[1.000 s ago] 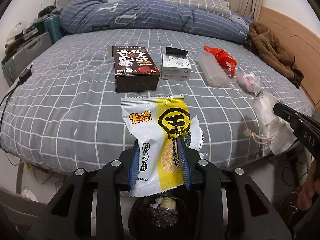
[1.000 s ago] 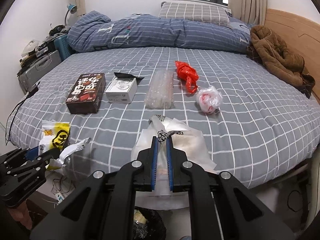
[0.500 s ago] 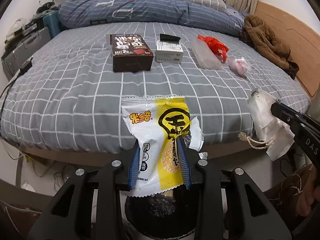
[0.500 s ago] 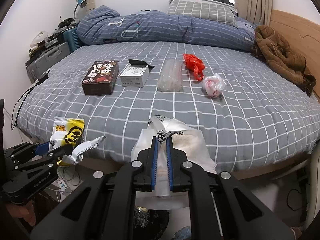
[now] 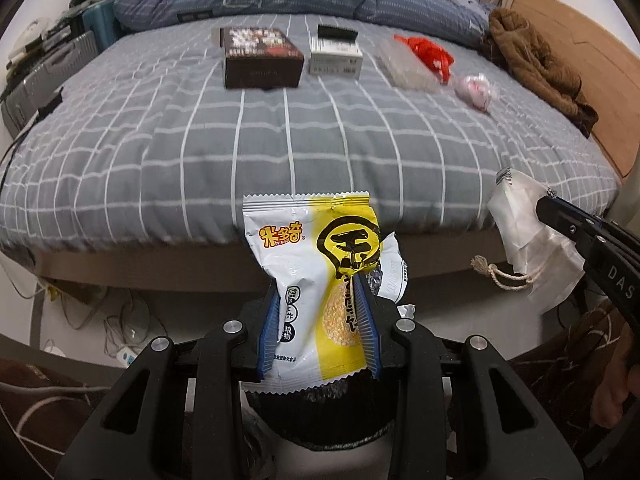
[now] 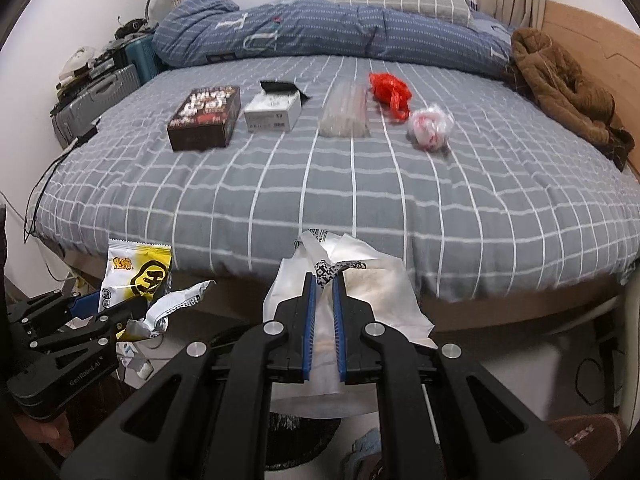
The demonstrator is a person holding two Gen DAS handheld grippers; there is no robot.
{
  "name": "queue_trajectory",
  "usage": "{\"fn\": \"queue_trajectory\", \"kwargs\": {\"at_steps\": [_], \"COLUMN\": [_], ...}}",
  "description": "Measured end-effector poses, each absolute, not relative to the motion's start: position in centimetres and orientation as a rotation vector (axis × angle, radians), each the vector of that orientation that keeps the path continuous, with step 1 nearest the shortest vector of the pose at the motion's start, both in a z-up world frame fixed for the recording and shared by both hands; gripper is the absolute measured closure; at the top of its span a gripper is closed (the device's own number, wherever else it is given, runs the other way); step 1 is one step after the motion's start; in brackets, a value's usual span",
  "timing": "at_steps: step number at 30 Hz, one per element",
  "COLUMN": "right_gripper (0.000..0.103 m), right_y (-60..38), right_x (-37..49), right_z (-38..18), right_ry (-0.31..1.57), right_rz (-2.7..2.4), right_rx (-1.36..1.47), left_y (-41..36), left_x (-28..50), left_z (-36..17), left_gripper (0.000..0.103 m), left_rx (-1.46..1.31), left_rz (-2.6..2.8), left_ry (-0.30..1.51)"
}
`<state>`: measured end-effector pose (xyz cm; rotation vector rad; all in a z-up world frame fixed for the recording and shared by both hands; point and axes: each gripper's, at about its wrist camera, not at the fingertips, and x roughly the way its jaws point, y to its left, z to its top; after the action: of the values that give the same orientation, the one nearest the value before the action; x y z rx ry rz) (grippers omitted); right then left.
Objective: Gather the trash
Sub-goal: 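Carry the wrapper and zip bag with both tools over the trash bin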
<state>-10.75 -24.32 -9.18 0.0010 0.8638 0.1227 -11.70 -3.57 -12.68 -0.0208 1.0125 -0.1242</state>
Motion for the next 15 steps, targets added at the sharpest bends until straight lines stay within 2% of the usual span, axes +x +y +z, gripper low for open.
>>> {"fn": "queue_trajectory", "kwargs": {"at_steps": [15], "right_gripper": [0.095], "right_y": [-24.7], "right_x": [-10.1], "right_z": [-14.8], "right_ry": [1.062], "right_rz": [0.13], "right_rx": [0.026], "left_y": [-3.5], "left_x": [-11.1], "left_z": [-17.6], "left_gripper": [0.069], "left_rx": [-0.043], "left_rz": [-0.126], "left_ry": [1.147]}}
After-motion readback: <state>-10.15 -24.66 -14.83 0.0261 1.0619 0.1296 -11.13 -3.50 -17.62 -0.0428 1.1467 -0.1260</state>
